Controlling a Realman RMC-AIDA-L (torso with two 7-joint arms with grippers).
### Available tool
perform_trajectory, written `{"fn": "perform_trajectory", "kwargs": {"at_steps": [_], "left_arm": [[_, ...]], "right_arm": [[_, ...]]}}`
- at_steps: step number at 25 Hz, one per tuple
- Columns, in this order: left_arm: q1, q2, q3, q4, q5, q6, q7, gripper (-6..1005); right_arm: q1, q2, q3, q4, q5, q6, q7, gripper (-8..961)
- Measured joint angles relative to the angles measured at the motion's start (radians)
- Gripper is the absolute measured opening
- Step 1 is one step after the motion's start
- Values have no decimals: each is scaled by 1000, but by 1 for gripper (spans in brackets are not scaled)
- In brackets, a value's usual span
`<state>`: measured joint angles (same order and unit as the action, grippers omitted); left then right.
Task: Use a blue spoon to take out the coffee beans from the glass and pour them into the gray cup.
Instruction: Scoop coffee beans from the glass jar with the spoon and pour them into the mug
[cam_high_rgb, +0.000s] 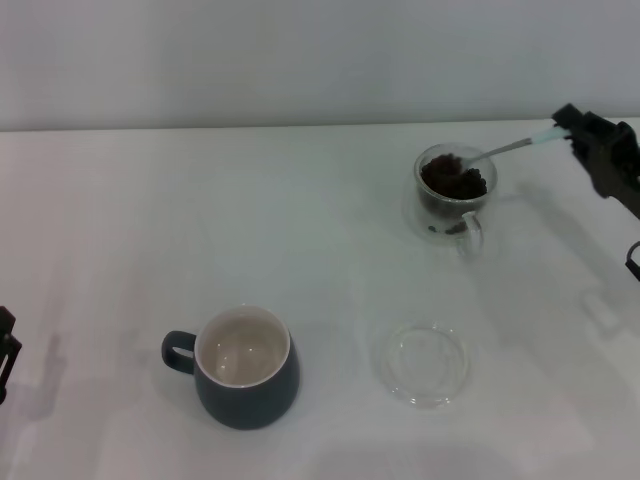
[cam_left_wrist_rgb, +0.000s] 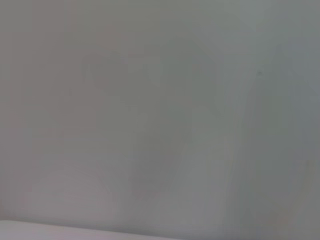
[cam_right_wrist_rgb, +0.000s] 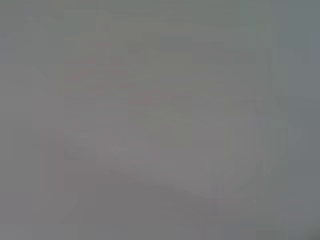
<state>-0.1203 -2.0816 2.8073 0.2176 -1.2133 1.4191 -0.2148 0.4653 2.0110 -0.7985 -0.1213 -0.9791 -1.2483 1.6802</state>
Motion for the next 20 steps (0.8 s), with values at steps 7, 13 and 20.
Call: {"fn": "perform_trajectory", "kwargs": {"at_steps": [7, 13, 20], "left_arm": [[1, -2, 4, 0, 0, 1, -1, 727], [-1, -2, 5, 1, 2, 1, -3, 726], [-3, -3, 6, 5, 6, -6, -4, 726]], "right_arm": [[-22, -1, -180, -11, -1, -150, 61, 150], [-4, 7, -337, -11, 0, -202, 85, 150], [53, 17, -434, -1, 7, -207, 84, 151]]}}
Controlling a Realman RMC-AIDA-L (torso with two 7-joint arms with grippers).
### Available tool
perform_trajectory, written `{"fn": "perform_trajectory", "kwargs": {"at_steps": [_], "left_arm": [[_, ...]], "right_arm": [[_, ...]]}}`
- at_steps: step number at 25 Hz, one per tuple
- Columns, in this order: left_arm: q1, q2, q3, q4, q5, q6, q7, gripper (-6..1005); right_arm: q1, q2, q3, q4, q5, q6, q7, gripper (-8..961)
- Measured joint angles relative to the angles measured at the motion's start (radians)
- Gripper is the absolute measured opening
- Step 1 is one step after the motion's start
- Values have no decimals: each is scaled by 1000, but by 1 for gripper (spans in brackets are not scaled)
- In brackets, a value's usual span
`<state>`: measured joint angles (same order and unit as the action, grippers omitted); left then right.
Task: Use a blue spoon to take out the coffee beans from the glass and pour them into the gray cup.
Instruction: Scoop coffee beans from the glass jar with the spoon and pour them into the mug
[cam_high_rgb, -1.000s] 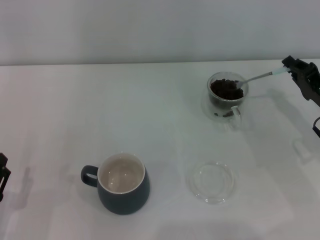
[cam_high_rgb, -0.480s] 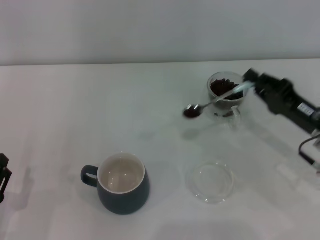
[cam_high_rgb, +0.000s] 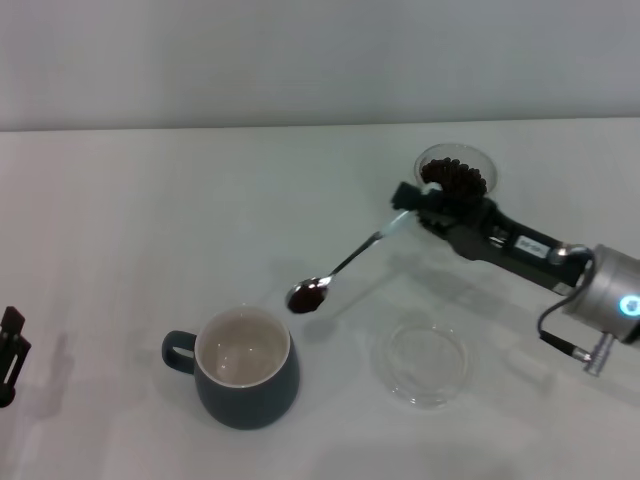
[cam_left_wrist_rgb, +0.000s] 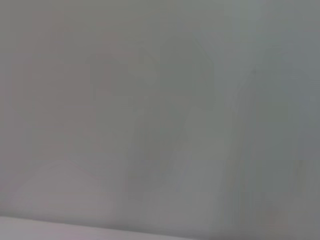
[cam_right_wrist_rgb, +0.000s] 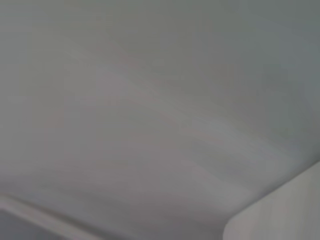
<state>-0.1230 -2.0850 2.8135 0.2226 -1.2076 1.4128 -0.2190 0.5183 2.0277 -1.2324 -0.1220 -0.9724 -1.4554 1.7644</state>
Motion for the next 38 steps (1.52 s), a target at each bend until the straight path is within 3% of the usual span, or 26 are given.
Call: {"fn": "perform_trajectory", "kwargs": {"at_steps": [6, 17, 19, 23, 26, 33, 38], "left_arm": [[-2, -2, 1, 4, 2, -8, -1, 727], [-26, -3, 1, 6, -3, -32, -2, 727], [-31, -2, 1, 6, -4, -32, -2, 727], [-33, -1, -4, 3, -4, -32, -2, 726], [-34, 0, -5, 1, -4, -32, -2, 726], [-37, 1, -7, -3, -5, -32, -2, 727], [-42, 2, -8, -4, -6, -32, -2, 727]], "right_arm": [[57, 0, -67, 5, 4, 59, 0, 151], [93, 0, -154, -39, 6, 120, -25, 151], [94, 0, -212, -74, 34, 132, -43, 151], [62, 0, -465, -194, 242, 212, -117, 151], [26, 0, -585, -278, 348, 262, -196, 151], [2, 0, -599, -320, 366, 275, -326, 151], [-8, -7, -597, -328, 361, 209, -469, 151]]}}
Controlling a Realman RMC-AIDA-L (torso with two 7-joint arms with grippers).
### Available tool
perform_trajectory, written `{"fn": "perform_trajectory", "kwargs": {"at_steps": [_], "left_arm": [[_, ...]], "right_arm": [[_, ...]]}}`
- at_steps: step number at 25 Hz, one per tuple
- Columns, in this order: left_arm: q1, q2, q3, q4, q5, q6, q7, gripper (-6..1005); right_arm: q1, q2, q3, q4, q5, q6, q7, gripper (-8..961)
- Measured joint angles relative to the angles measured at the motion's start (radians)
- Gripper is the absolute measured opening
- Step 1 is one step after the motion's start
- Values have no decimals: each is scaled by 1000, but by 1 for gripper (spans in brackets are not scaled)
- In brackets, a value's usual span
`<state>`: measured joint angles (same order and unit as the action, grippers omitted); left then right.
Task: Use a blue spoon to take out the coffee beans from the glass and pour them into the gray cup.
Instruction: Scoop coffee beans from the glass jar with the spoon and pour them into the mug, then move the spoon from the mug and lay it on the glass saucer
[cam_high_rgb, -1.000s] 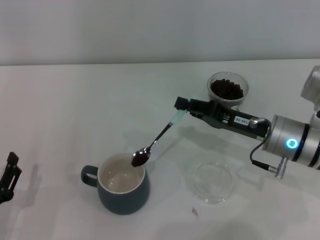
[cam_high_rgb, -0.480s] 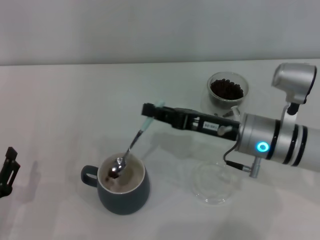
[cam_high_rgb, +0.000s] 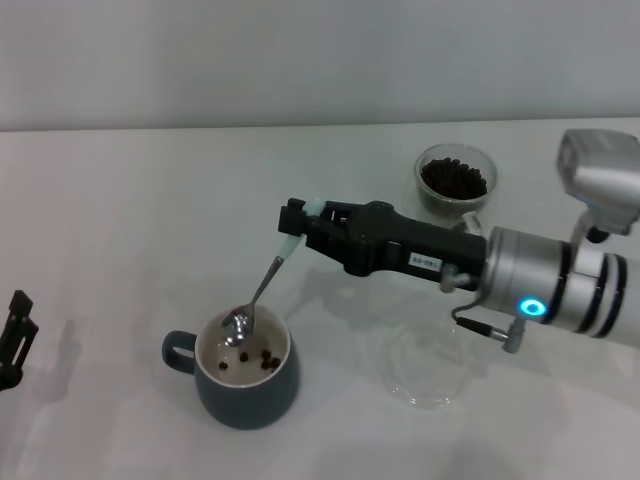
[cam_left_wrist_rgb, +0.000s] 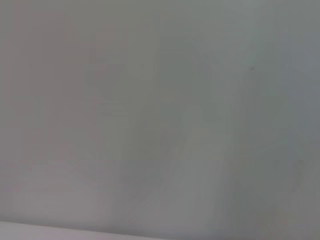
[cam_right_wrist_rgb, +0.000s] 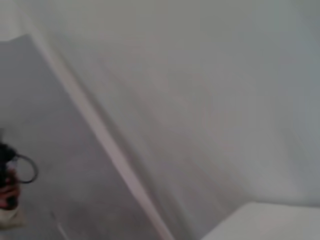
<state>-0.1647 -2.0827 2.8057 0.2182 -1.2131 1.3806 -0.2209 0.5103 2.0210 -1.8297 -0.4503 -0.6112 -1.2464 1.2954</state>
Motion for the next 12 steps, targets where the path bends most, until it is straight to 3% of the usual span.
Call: {"fn": "perform_trajectory", "kwargs": {"at_steps": [3, 8, 12], "left_arm": [[0, 1, 0, -1, -1, 1, 0, 727], [-1, 1, 0, -1, -2, 2, 1, 727], [-1, 1, -6, 0, -7, 4, 1, 727]], "right_arm": [[-12, -17, 49, 34, 1, -102, 0, 151], [-69, -57, 270, 181, -3, -303, 19, 151], [-129, -99, 320, 220, -5, -312, 22, 150]]}}
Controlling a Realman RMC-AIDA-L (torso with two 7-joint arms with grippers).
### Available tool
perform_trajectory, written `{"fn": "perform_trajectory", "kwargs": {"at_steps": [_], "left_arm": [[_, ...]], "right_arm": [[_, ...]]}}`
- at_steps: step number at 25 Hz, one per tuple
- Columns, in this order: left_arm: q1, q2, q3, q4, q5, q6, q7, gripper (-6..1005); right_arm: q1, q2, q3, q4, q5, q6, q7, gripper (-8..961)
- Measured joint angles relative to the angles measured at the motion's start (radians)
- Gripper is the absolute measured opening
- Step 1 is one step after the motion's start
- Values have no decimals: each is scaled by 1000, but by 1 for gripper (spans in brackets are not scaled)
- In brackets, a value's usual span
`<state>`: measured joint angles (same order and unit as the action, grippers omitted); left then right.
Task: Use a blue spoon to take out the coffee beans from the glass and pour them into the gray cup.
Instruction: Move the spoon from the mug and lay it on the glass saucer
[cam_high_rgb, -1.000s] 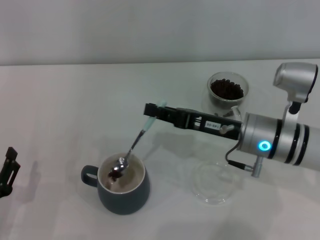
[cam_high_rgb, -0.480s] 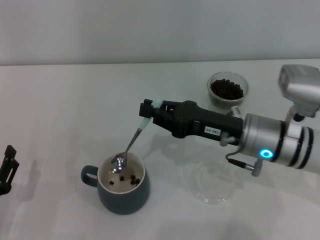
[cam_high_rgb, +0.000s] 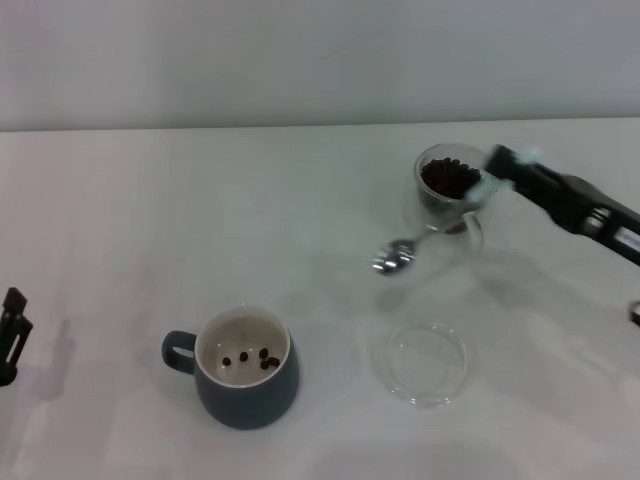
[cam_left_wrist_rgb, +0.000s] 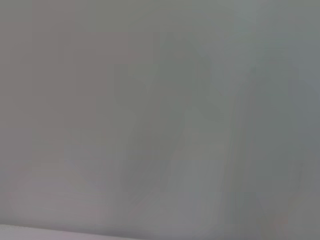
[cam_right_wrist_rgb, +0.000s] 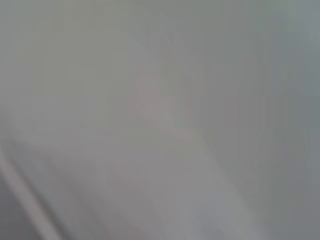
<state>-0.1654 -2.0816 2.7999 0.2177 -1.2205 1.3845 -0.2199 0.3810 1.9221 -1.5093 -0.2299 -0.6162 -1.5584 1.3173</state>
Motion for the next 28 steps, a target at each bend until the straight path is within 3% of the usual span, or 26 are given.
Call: {"fn": "perform_trajectory", "kwargs": {"at_steps": [3, 5, 12, 22, 28], "left_arm": [[2, 0, -5, 0, -7, 4, 0, 727], [2, 0, -5, 0, -7, 5, 0, 726], [-4, 0, -5, 2, -7, 6, -1, 726], [-18, 0, -5, 8, -7, 7, -1, 726], [-32, -2, -4, 8, -6, 7, -1, 726]], "right_arm": [[-23, -18, 1, 36, 2, 32, 6, 150], [-26, -18, 4, 74, 4, 68, 8, 151], [-31, 12, 3, 110, -13, 197, 4, 151], [-51, 15, -8, 111, -65, 198, 31, 152], [-42, 32, -10, 111, -136, 218, 58, 167]]}}
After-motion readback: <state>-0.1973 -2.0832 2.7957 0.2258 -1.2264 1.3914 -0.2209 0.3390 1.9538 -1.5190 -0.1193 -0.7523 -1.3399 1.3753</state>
